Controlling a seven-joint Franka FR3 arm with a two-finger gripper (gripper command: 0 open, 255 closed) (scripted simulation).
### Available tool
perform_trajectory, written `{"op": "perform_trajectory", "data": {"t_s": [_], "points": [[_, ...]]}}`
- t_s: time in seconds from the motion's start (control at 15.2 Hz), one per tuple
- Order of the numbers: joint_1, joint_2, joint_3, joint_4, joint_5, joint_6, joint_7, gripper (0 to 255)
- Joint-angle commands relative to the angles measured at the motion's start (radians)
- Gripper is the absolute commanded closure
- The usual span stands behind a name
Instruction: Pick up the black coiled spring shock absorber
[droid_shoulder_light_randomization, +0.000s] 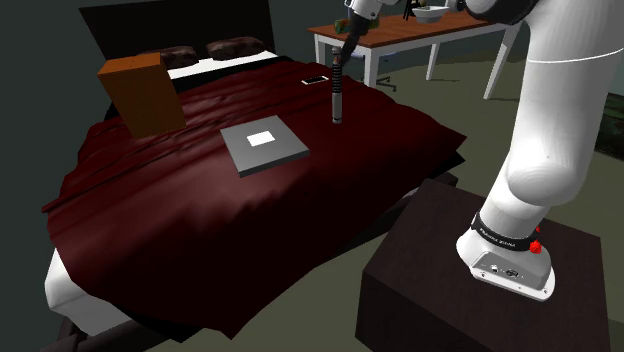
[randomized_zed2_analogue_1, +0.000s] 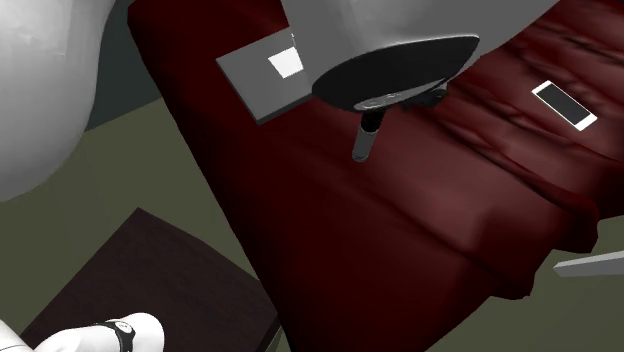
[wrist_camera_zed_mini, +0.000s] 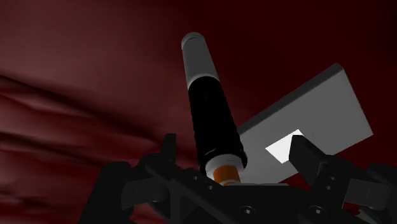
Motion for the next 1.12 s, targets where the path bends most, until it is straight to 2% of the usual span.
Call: {"op": "perform_trajectory", "data": {"t_s": [0.0, 0.46, 0.53, 1.06], "points": [[-0.013, 0.034, 0.005, 0.016, 0.028, 0.007, -0.024, 0], [-0.009, 0.042, 0.011, -0.046, 0.046, 0.07, -0.055, 0], [-0.009, 0.042, 0.011, -0.043, 0.045, 0.068, -0.054, 255], [-0.009, 0.042, 0.011, -0.044, 0.045, 0.068, -0.054, 255]]}}
